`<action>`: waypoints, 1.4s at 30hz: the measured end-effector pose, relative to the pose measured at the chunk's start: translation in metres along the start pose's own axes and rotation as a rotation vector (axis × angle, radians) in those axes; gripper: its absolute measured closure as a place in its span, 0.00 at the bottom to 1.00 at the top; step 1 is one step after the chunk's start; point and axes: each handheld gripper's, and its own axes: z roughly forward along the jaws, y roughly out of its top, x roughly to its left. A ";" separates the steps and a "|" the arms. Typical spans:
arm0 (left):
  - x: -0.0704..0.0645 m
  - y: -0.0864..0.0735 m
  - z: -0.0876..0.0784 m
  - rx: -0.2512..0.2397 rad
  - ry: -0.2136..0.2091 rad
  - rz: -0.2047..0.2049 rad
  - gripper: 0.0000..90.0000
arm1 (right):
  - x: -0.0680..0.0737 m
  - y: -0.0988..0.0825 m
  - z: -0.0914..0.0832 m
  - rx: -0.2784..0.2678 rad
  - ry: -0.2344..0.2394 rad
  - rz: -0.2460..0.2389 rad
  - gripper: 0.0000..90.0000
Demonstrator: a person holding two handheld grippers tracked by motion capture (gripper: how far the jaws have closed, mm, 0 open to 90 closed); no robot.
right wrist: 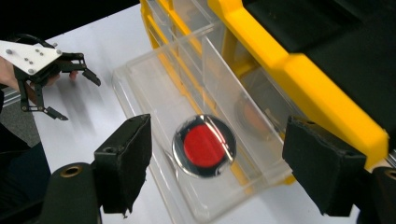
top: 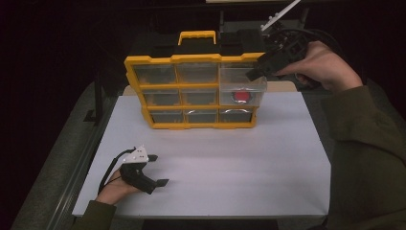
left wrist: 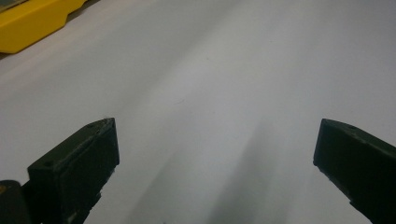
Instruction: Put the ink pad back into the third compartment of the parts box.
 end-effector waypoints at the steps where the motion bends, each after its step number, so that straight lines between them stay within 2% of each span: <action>1: 0.000 0.000 0.000 -0.001 0.000 0.000 0.00 | 0.000 -0.003 -0.001 -0.004 0.000 0.002 0.25; 15: 0.000 -0.001 0.000 0.003 0.000 0.001 0.00 | 0.007 -0.039 -0.003 -0.022 0.009 0.003 0.22; 28: 0.001 -0.001 0.001 0.000 -0.005 0.000 0.00 | 0.012 -0.075 0.021 -0.032 0.003 0.025 0.17; 42: 0.000 -0.001 0.001 0.002 -0.007 0.002 0.00 | 0.025 -0.115 0.054 -0.055 -0.011 0.039 0.14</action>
